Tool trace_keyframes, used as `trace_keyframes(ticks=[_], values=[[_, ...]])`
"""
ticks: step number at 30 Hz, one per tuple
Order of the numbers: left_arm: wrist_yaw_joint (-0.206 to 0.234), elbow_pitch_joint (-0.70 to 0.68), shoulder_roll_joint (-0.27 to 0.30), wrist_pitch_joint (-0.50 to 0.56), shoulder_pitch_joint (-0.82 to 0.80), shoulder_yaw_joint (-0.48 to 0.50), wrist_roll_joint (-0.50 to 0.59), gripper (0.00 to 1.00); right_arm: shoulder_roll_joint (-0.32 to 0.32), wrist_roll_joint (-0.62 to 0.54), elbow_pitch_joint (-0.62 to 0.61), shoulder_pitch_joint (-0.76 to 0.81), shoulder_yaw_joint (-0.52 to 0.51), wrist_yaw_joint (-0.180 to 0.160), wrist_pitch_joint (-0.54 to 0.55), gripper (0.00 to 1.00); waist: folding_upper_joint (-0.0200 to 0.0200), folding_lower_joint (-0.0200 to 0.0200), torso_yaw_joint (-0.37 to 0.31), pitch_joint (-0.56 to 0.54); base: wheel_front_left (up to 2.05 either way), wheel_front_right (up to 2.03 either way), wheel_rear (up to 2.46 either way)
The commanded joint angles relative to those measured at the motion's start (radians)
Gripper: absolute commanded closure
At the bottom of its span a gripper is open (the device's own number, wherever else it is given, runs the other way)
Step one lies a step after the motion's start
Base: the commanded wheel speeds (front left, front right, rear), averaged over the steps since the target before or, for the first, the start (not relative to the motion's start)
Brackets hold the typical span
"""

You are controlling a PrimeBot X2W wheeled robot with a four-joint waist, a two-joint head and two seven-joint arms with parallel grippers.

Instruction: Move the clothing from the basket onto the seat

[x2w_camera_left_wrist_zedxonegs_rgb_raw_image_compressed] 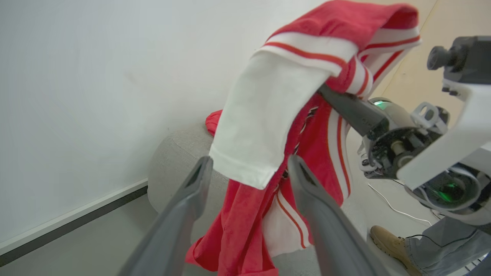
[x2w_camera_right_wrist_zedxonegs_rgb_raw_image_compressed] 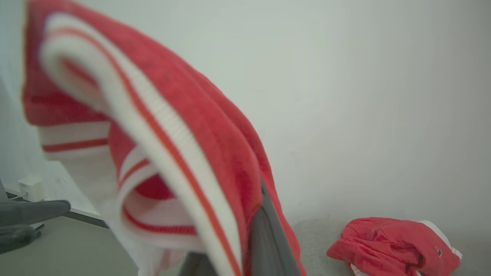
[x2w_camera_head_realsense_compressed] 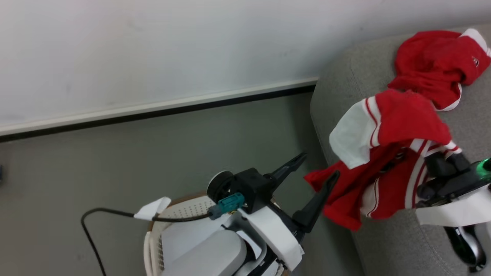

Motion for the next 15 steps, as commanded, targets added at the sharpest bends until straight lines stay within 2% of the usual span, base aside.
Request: trace_keyframes(ticks=[1, 6, 8, 9, 13, 15], values=[[-0.009, 0.009, -0.004, 0.002, -0.030, -0.004, 0.016, 0.00, -0.013, -0.013, -0.014, -0.034, -0.034, -0.003, 0.000, 1.00, -0.0001, -0.0002, -0.031, 0.089, 0.00, 0.00, 0.00], [-0.020, 0.011, -0.009, 0.012, -0.087, -0.013, 0.044, 0.00, -0.063, -0.010, -0.022, -0.113, -0.114, -0.003, 0.012, 1.00, -0.0001, -0.0002, -0.025, 0.168, 0.00, 0.00, 0.00], [-0.030, 0.007, -0.007, 0.021, -0.128, -0.018, 0.065, 0.00, -0.110, 0.013, -0.018, -0.203, -0.196, -0.003, 0.052, 1.00, -0.0001, -0.0002, -0.012, 0.225, 0.00, 0.00, 0.00], [-0.030, 0.007, -0.007, 0.021, -0.128, -0.018, 0.065, 0.00, -0.110, 0.013, -0.018, -0.203, -0.196, -0.003, 0.052, 1.00, -0.0001, -0.0002, -0.012, 0.225, 0.00, 0.00, 0.00], [-0.039, -0.006, -0.003, 0.039, -0.172, -0.019, 0.073, 0.00, -0.189, 0.047, 0.017, -0.356, -0.314, -0.003, 0.126, 1.00, -0.0001, -0.0002, 0.011, 0.300, 0.00, 0.00, 0.00], [-0.042, -0.023, -0.005, 0.050, -0.199, -0.023, 0.081, 0.00, -0.248, 0.064, 0.049, -0.445, -0.379, -0.003, 0.163, 1.00, -0.0001, -0.0002, 0.028, 0.349, 0.00, 0.00, 0.00]])
